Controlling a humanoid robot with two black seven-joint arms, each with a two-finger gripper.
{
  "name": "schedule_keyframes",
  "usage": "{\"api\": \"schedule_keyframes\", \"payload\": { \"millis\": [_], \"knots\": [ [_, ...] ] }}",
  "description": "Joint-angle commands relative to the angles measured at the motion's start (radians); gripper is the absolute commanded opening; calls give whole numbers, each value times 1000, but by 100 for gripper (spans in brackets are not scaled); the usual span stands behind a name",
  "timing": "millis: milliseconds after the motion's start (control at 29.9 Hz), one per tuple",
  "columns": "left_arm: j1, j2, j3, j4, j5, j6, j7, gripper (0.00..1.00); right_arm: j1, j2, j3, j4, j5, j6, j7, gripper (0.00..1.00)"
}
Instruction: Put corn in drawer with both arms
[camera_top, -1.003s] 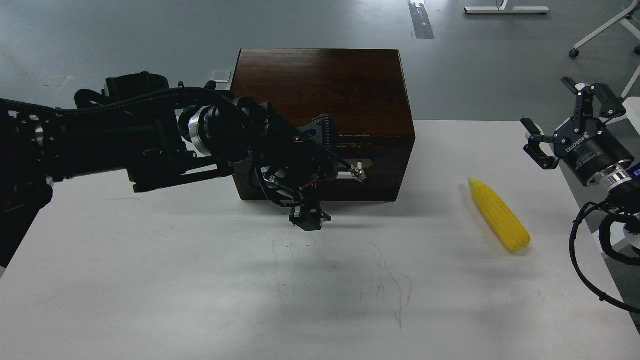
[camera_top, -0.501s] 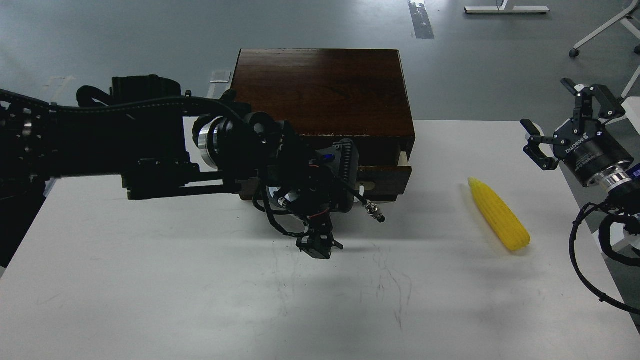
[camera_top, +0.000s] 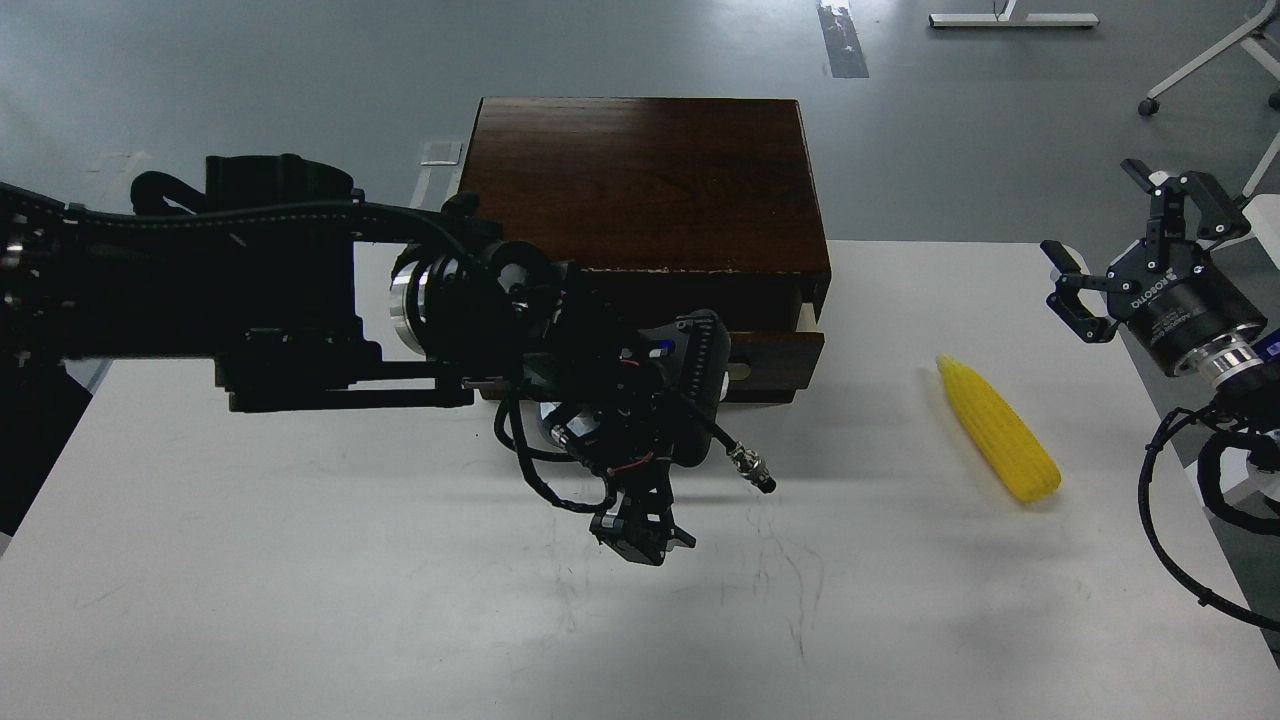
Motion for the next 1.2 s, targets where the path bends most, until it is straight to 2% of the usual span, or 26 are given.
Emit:
{"api": "schedule_keyframes", "payload": {
  "millis": [0,134,201,434,568,668,735,802,936,1069,1103,1136,1170],
  "knots": [
    [-3,35,-19,-18,-34,0,0,98,-2,-1,0,0,0,0,0,100],
    [-3,66,-82,-18,-89,0,0,98,-6,-1,0,0,-1,0,0,100],
    [2,95,-162,-18,-257,0,0,98,-6,-1,0,0,-1,0,0,100],
    [31,215,-309,0,-841,0,0,98,-8,-15,-3,3,0,0,0,100],
    [154,278,-412,42,-1256,0,0,98,-9,-15,-6,3,-1,0,0,100],
    [257,310,-499,86,-1481,0,0,98,-9,-18,-6,5,-1,0,0,100],
    [294,319,-529,101,-1534,0,0,98,-9,-21,-8,6,-3,0,0,100],
    [359,338,-562,120,-1597,39,0,98,-9,-27,-9,6,-6,0,0,100],
    [507,368,-616,170,-1751,201,0,98,-9,-52,-17,14,-27,0,0,100],
    [604,376,-662,256,-1931,220,0,98,3,-78,-15,21,-143,0,0,100],
    [618,373,-668,279,-1957,216,11,98,6,-84,-15,23,-173,0,0,100],
    [647,367,-685,320,-2003,206,57,98,11,-99,-15,31,-234,0,0,100],
    [666,362,-697,339,-2020,202,74,98,14,-107,-14,34,-265,0,0,100]
  ]
}}
